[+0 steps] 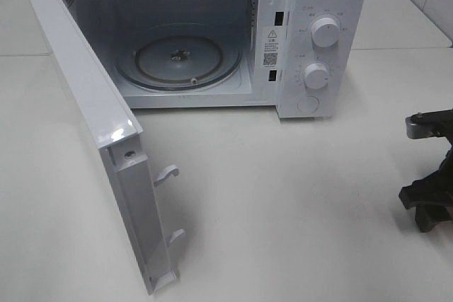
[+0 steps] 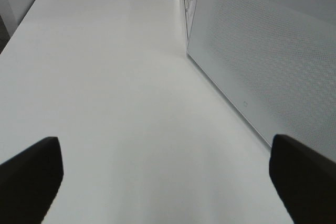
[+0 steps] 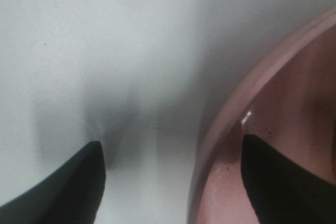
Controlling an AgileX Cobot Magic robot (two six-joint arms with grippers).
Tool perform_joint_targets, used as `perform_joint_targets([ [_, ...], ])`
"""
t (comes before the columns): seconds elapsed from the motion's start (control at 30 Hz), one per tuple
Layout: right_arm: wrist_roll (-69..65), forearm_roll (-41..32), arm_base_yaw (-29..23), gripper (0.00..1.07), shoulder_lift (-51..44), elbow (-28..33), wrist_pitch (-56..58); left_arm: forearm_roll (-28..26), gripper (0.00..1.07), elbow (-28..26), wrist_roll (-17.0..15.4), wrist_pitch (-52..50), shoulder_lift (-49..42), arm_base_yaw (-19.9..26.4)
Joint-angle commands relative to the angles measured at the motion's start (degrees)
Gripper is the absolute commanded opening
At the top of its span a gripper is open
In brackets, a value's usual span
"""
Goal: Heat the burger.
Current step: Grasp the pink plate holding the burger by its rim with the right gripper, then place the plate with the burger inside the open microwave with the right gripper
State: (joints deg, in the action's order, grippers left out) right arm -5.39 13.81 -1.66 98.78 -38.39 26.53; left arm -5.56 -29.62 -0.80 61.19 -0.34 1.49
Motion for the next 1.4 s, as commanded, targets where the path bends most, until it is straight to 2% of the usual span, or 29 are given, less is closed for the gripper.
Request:
perform_joint_targets([
  [0.03,-2.06,2.69,0.34,0.47,0.40,0.57,-0.17,-0.23,1.00,0.06,0.00,0.06,-0.80,-0.23],
  [0.07,-3.84,4.47,0.34,0.39,0.40,1.38,-0.57,-0.23,1.00,0.06,0.00,0.06,-0.80,-0.23],
  [0.17,-4.58,5.04,0.34,0.36,0.40,1.66,-0.69,-0.23,1.00,0.06,0.00,0.06,-0.80,-0.23],
  [0.23,-7.51,7.39,0.34,0.21,0.40,2.06,-1.60,-0.23,1.00,0.06,0.00,0.06,-0.80,-0.23],
  [0.33,-7.56,7.73,0.34,0.18,0.40,2.06,-1.72,-0.23,1.00,0.06,0.00,0.06,-0.80,-0.23],
  [0.4,-7.62,9.05,0.34,0.02,0.40,2.06,-1.78,-0.23,1.00,0.06,0.00,0.06,-0.80,-0.23],
  [1.07,-9.80,9.05,0.06,0.00,-0.29,0.97,1.43,-0.23,1.00,0.06,0.00,0.06,-0.80,-0.23],
  [1.4,-19.48,19.25,-5.27,0.00,-3.09,0.97,5.61,-0.23,1.00,0.06,0.00,0.06,-0.80,-0.23],
])
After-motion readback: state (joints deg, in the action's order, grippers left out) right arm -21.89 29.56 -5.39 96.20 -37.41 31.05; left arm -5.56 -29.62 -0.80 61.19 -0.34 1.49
